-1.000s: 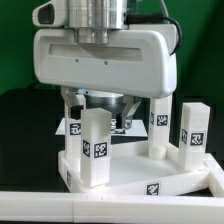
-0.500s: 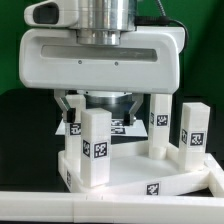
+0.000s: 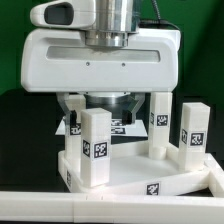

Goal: Assemble desk

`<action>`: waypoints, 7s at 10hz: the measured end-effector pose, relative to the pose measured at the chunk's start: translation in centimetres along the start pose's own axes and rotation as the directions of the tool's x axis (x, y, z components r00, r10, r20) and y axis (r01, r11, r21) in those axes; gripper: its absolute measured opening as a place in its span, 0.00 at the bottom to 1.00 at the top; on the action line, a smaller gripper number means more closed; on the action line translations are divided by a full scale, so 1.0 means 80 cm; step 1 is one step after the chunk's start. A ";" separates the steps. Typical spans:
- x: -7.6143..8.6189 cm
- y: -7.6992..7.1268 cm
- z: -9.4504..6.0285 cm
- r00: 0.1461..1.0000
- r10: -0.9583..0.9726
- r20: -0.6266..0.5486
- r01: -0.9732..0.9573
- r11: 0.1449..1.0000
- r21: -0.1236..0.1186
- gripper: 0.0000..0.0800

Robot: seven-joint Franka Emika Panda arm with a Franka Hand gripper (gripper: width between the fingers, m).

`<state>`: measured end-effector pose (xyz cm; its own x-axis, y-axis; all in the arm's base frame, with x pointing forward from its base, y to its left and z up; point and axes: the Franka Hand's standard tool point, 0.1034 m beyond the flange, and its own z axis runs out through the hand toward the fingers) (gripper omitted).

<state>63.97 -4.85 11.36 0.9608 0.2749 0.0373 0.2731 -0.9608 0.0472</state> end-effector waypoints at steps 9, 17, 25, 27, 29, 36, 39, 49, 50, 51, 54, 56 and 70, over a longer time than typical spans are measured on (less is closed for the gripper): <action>-0.002 0.003 0.001 0.968 0.251 0.003 -0.251 0.968 -0.002 0.36; -0.002 0.003 0.003 0.400 0.916 0.027 -0.916 0.399 0.028 0.36; -0.002 0.003 0.003 0.555 0.832 0.021 -0.832 0.554 0.024 0.77; -0.002 0.003 0.003 0.704 0.710 0.015 -0.710 0.703 0.028 0.81; -0.003 0.006 0.003 0.839 0.544 0.008 -0.544 0.839 0.030 0.81; -0.002 0.009 0.001 1.000 0.017 -0.002 -0.017 1.000 -0.001 0.81; -0.003 0.010 0.002 0.999 -0.046 0.002 0.046 0.999 -0.006 0.81; -0.006 0.012 0.003 0.844 0.537 0.004 -0.537 0.844 0.009 0.36; -0.006 0.012 0.003 0.781 0.624 0.005 -0.624 0.781 0.020 0.36; -0.006 0.013 0.003 0.723 0.691 0.006 -0.690 0.723 0.027 0.36; -0.004 0.014 0.004 0.513 0.858 0.011 -0.858 0.512 0.046 0.36; -0.005 0.014 0.004 0.312 0.950 0.032 -0.949 0.310 0.054 0.36; -0.002 0.006 0.003 0.771 0.637 0.011 -0.636 0.769 0.053 0.81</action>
Offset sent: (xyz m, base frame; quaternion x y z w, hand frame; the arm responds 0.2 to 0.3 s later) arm 0.0000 0.0000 0.0000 0.0000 0.0000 0.0000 1.0000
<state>63.96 -5.36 11.13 0.9151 -0.4004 0.0479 -0.3988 -0.9162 -0.0402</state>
